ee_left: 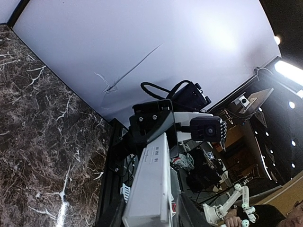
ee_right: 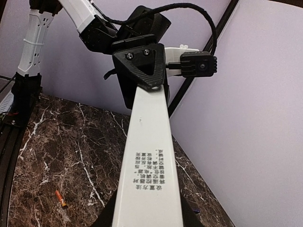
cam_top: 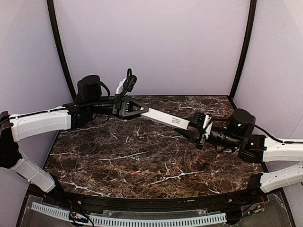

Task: Load the batteries into the remote control
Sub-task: Remove the battery cover from the remote control.

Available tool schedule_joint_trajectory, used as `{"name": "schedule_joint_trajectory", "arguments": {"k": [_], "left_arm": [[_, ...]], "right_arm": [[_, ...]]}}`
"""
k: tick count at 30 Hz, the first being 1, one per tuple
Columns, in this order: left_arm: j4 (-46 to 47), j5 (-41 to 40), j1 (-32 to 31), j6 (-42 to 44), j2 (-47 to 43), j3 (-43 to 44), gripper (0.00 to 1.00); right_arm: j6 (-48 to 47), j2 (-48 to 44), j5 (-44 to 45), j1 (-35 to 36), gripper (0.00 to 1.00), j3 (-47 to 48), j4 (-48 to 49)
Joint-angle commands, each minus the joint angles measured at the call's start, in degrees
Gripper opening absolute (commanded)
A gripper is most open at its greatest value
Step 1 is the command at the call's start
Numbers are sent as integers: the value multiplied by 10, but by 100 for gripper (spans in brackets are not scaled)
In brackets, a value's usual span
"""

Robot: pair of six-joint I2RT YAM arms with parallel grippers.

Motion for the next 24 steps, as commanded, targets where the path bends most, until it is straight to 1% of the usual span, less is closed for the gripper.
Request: {"name": "schedule_joint_trajectory", "arguments": {"k": [1,4,9,10,12,13,14,17,21,22,24], "left_arm": [[-15,5,3,33,-17,2,40],[-71,-29,3,78,-29,15,45],[-116,-53,3,101,-34,23,50],[-136,-64,3,114,-36,26,52],[-166,-78,3,134,-39,33,52],[-173,-81,3,140,-39,36,51],[-182,-83,3,147,-40,39,45],[-184,-78,3,149,-41,42,33],[-183,-69,6,144,-37,43,30],[-177,-67,7,139,-37,42,30],[-171,-66,11,133,-38,39,34]], "right_arm": [[14,-4,13,3,0,4,26],[18,1,16,4,0,8,21],[23,8,16,4,0,14,10],[23,8,16,4,0,15,7],[23,8,17,4,0,15,5],[23,7,18,4,0,15,6],[23,7,18,4,0,15,6],[21,4,18,4,0,13,8],[21,0,14,4,0,9,10],[20,-2,13,4,0,8,10],[20,-6,14,4,0,7,9]]}}
